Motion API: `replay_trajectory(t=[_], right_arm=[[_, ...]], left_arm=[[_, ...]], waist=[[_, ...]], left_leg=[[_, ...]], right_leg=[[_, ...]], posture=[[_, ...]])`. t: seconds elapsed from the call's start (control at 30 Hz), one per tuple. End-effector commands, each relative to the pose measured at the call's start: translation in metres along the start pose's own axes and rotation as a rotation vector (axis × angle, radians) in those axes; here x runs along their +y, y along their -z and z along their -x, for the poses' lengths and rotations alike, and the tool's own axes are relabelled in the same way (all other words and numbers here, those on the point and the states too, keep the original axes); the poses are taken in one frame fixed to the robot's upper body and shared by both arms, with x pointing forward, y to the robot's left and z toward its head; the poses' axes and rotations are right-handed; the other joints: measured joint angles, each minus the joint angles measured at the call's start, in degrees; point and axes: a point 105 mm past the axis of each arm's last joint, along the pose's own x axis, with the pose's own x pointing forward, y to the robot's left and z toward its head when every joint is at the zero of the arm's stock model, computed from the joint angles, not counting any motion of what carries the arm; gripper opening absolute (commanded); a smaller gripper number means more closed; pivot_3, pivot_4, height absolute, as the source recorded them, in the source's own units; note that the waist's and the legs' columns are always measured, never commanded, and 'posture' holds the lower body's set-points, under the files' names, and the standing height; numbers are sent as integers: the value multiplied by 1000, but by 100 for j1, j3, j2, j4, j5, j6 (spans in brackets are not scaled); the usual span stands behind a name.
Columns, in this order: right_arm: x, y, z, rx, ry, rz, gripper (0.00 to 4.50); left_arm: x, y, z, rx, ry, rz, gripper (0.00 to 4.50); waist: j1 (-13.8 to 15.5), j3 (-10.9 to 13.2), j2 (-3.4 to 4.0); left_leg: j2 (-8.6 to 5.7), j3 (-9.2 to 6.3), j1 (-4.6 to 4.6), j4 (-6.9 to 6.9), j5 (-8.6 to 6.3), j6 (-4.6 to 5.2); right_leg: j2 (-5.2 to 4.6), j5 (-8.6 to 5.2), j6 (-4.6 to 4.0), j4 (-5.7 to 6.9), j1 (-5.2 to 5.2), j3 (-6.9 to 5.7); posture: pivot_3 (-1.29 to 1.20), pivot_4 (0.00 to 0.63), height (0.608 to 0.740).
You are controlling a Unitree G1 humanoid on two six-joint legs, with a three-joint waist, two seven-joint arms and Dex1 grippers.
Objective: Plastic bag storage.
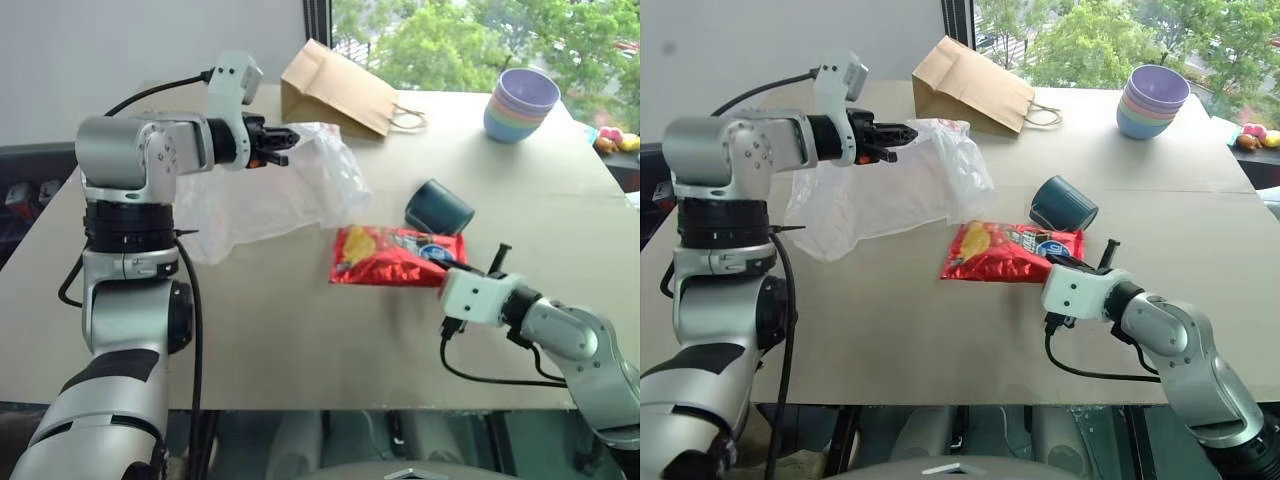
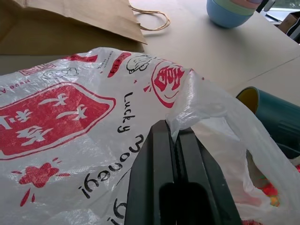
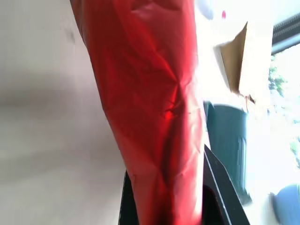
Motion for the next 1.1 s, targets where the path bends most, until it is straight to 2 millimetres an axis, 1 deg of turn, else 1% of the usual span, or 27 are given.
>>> replay_trajectory(t=[0.03, 0.1, 0.17, 0.23, 0.27, 0.3, 0.4, 0.43, 0.53, 0.6, 0.67, 0.7, 0.77, 0.83, 0.97, 1.1], right_arm=[[0, -41, 4, -167, -63, -21, 42], [-2, -56, 1, -243, -94, -30, 42], [-7, -64, -5, -288, -116, -12, 42], [-16, -70, -17, -318, -127, 2, 42], [-20, -73, -26, -331, -129, 33, 42], [-25, -74, -38, -335, -131, 55, 42], [-36, -72, -75, -324, -117, 116, 42], [-39, -71, -84, -327, -111, 129, 42], [-48, -74, -104, -363, -90, 98, 42], [-50, -69, -112, -357, -90, 115, 42], [-55, -45, -111, -280, -83, 162, 42], [-57, -37, -109, -255, -81, 171, 42], [-66, -25, -101, -217, -53, 146, 42], [-73, -15, -95, -175, -30, 143, 42], [-78, -7, -90, -135, -13, 144, 42], [-83, -11, -95, -126, 12, 145, 42]], left_arm=[[-3, -21, -2, -50, -31, -15, 0], [-7, -27, -8, -60, -34, -15, 0], [-13, -32, -14, -64, -24, -15, 0], [-22, -34, -19, -52, -6, -28, 0], [-26, -35, -20, -47, 11, -27, 0], [-30, -35, -20, -40, 29, -32, 0], [-38, -34, -16, -21, 82, -38, 0], [-39, -33, -14, -14, 95, -39, 0], [-38, -27, -3, 21, 121, -53, 0], [-38, -20, 5, 55, 149, -63, 0], [-31, -7, 16, 104, 152, -111, 0], [-29, -4, 19, 120, 152, -127, 0], [-29, 5, 27, 162, 185, -127, 0], [-30, 14, 32, 203, 211, -144, 0], [-30, 24, 36, 237, 222, -143, 0], [-43, 23, 40, 244, 286, -129, 0]], waist=[[1, 0, 0], [4, 0, 0], [1, 0, 0], [-11, 1, 0], [-16, 1, 0], [-35, 2, 1], [-90, 3, 3], [-108, 3, 3], [-151, 5, 4], [-161, 6, 5], [-158, 5, 6], [-152, 6, 7], [-129, 9, 7], [-133, 11, 9], [-143, 11, 9], [-162, 11, 9]], left_leg=[[0, 0, 0, 0, 0, 0], [-1, -1, 0, 0, 0, 0], [-1, -1, 0, 2, 0, 0], [-1, -1, 1, 2, 0, 0], [-1, 0, 2, 2, 0, 0], [0, 1, 3, 2, 0, 0], [0, 2, 5, 1, 0, 0], [0, 2, 2, 0, 0, 0], [0, 1, -8, -4, 1, -1], [-2, 3, -20, -5, 1, -1], [-5, 4, -46, -5, 1, -3], [-7, 2, -65, -5, 3, -6], [-8, -4, -85, -4, 14, -24], [-8, -7, -92, -3, 9, -17], [-8, -4, -85, 1, 1, -2], [-6, -6, -82, 18, 1, -2]], right_leg=[[0, 0, 0, -1, 0, 0], [-1, 0, 1, -1, 1, 0], [0, 1, 1, -1, 1, -1], [0, 1, 1, 0, 1, -1], [0, 1, 1, 1, 0, -1], [0, 2, 0, 2, 0, -1], [2, 6, -8, 10, -4, 1], [2, 11, -17, 12, -8, 1], [1, 15, -23, 17, -19, 2], [-2, 16, -24, 25, -36, 6], [-8, 16, -25, 42, -67, 7], [-10, 17, -25, 51, -91, 7], [-12, 16, -26, 53, -109, 1], [-12, 16, -26, 48, -109, -3], [-11, 16, -25, 52, -107, -2], [-5, 14, -25, 72, -108, -1]], posture=[[0, 150, 740], [0, 150, 740], [0, 150, 740], [0, 150, 740], [0, 150, 740], [0, 150, 740], [0, 150, 740], [0, 150, 740], [0, 150, 740], [0, 150, 740], [0, 150, 740], [0, 150, 740], [0, 150, 740], [0, 150, 740], [0, 150, 740], [0, 150, 740]])
